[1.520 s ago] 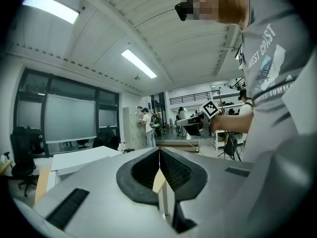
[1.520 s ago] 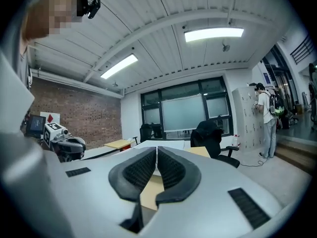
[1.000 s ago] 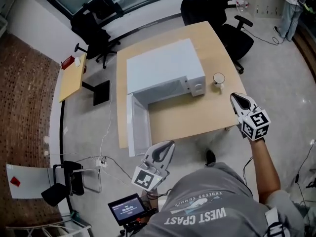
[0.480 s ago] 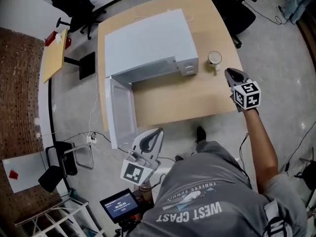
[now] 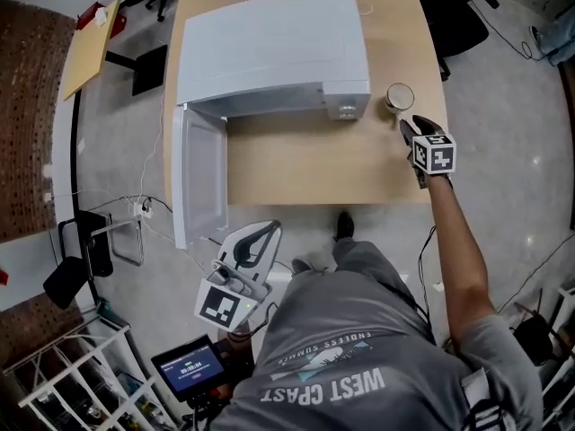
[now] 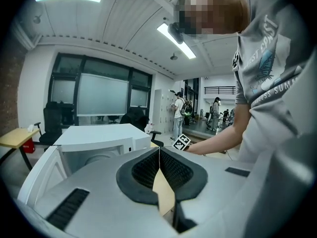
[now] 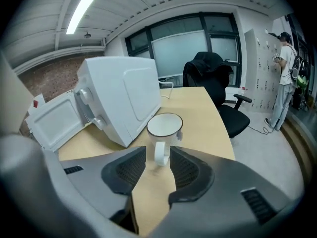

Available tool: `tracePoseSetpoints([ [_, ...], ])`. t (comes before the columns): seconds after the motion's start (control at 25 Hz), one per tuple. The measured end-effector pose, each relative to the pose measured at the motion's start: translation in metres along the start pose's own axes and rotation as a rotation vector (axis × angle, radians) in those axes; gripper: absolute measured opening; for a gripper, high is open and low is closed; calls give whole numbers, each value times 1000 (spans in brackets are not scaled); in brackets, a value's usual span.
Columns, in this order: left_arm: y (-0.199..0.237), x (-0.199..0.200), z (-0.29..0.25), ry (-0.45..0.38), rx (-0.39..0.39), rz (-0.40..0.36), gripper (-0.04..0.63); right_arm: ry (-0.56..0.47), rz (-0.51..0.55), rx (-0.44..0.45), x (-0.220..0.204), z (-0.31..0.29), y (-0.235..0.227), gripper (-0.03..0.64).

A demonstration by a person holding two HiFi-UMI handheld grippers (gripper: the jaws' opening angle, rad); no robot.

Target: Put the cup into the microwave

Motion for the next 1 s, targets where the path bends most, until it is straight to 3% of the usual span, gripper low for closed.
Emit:
tracePoseSetpoints([
  [0.28,1,-2,4,46,33,-3,21,85,51,-89,-14,-47,-6,173],
  [0.4,0,-5,8,56,41,-3,21,65,49,-148,-15,-52,-9,76],
  [0.44,0,-6,9,57,43,-2,21,61,44,-154,-15,-52,-9,72],
  [0.72,-6,-9,19,58,28,-9,21,-5,-17,-92,-15,-31,0,66],
  [1.0,-11,-16,48,25,27,-17,21,-42,-28,-55,-33,16,37,66],
])
Point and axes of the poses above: the fingertips, and each gripper's own axes: z backward along the fingers, y to its left, x out of its top, the point moved 7 cm from there along z, backward along the fingers, and after that the axes turned 2 degrees about -y, right-handed, at the moved point
